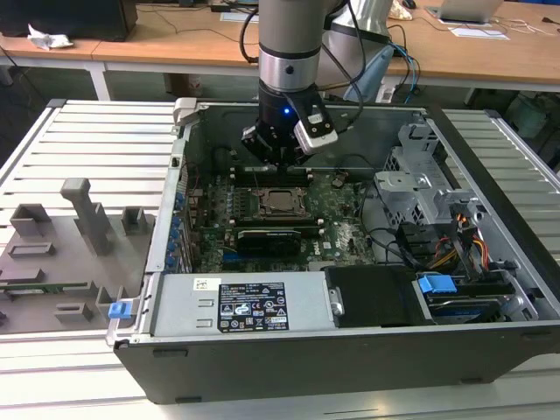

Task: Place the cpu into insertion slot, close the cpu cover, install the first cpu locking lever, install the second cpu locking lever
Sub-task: 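Install the first cpu locking lever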

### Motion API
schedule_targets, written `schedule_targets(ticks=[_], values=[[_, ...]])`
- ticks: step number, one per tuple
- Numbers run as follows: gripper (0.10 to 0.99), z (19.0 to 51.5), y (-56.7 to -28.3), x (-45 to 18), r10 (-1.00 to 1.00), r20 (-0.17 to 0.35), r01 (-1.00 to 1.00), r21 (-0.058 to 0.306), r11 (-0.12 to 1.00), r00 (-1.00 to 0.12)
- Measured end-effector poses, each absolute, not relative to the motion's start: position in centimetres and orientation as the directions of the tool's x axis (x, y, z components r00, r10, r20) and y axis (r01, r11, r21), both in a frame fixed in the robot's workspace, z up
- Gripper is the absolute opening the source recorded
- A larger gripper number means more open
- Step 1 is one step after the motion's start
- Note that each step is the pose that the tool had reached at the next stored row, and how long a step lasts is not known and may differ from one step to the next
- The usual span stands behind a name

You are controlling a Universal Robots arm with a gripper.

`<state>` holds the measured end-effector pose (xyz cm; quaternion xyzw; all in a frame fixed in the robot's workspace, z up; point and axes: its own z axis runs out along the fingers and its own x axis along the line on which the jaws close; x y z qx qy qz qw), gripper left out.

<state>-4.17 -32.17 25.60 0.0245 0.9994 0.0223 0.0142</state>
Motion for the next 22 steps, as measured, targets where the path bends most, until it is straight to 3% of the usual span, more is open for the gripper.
schedule_targets(ticks=[22], values=[[0.106, 25.7, -32.2, -5.7, -0.067, -0.028, -0.068, 0.050, 0.996, -0.997]])
